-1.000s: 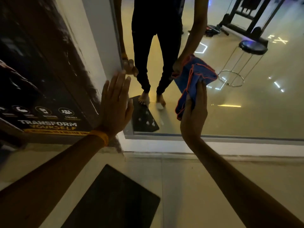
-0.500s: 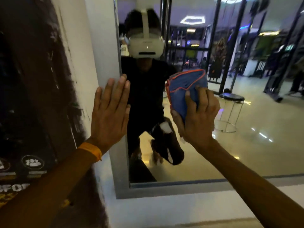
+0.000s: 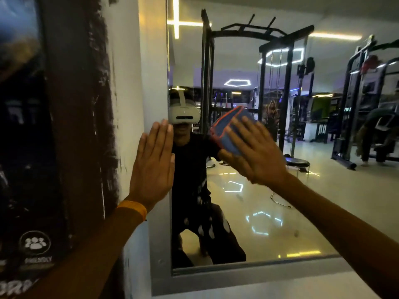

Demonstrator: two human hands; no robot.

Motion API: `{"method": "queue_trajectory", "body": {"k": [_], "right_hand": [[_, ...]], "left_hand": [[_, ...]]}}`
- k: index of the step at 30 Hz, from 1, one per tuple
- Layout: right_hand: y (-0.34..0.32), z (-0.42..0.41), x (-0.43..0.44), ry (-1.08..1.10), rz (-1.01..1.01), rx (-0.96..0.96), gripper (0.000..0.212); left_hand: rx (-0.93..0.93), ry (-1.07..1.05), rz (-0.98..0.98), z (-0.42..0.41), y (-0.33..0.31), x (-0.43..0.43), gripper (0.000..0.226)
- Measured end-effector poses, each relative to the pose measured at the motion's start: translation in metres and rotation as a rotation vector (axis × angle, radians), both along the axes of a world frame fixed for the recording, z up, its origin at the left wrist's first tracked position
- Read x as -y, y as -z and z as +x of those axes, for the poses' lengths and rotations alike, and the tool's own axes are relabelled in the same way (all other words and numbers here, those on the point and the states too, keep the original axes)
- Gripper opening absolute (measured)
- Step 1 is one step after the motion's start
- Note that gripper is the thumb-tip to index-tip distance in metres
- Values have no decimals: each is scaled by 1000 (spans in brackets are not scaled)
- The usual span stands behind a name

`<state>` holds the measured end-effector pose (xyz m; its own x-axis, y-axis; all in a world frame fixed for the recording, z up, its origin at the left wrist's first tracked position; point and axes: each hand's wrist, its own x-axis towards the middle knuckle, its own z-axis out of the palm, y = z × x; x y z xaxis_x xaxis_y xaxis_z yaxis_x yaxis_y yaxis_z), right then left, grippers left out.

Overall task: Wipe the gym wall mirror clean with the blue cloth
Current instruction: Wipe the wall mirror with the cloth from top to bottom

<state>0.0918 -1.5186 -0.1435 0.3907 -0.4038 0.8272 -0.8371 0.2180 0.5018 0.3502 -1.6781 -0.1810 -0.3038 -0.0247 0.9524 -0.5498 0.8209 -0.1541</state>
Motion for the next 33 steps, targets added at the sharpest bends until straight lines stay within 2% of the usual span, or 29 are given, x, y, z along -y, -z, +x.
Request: {"method": "queue_trajectory", "body": {"k": [3, 4, 5, 8, 9, 11, 12, 15, 16, 17, 18, 21, 23, 24, 27, 28, 29, 30, 32, 33], "right_hand": [[-16, 6, 1, -24, -358, 531, 61], [-5, 21, 9, -24, -383, 595, 62], [14, 36, 16, -16, -312, 546, 62], [72, 44, 21, 23, 89, -9, 60], [71, 32, 13, 27, 160, -116, 59], [47, 4, -1, 23, 140, -141, 58], [30, -10, -8, 28, 69, -59, 58], [-15, -24, -21, 9, -265, 451, 61], [-18, -15, -15, 7, -329, 551, 61], [-14, -4, -7, 18, -334, 561, 61], [-3, 7, 3, 25, -275, 477, 62], [14, 8, 4, 13, 41, -17, 64], [-26, -8, -5, -6, 105, -128, 63], [-50, -11, -6, -11, 56, -52, 61], [-114, 6, -3, -97, -319, 545, 61], [-115, 21, 5, -103, -377, 645, 62], [-102, 37, 16, -70, -368, 626, 62], [-76, 51, 28, -38, -277, 491, 62], [-13, 63, 33, -21, 9, 63, 62], [-1, 54, 26, -11, 114, -92, 62]], "left_hand": [[-2, 7, 0, 0, 1, -1, 65], [-1, 7, -3, 0, 1, -2, 65], [1, 1, -3, 0, 1, -2, 65], [0, -1, 7, 0, 0, 0, 65], [1, 3, 10, 0, 0, -1, 65], [-2, 2, 8, 2, 0, -5, 66], [-3, 7, 12, 3, -1, -7, 68], [-28, 58, 24, 5, -21, -16, 73], [-60, 82, 29, 3, -35, -17, 75], [-100, 100, 49, 0, -52, -17, 77], [-127, 102, 73, -4, -69, -15, 79], [-119, 21, 69, -10, -91, -8, 79], [-119, -14, 38, -11, -86, -5, 78], [-116, -24, 22, -11, -83, -4, 77], [-120, -34, 16, -12, -83, -5, 76], [-122, -30, 21, -13, -84, -5, 75], [-121, -21, 26, -13, -84, -4, 74], [-120, -8, 31, -12, -84, -4, 72], [-116, 28, 38, -11, -83, -1, 72], [-119, 50, 45, -11, -82, 0, 74]]}}
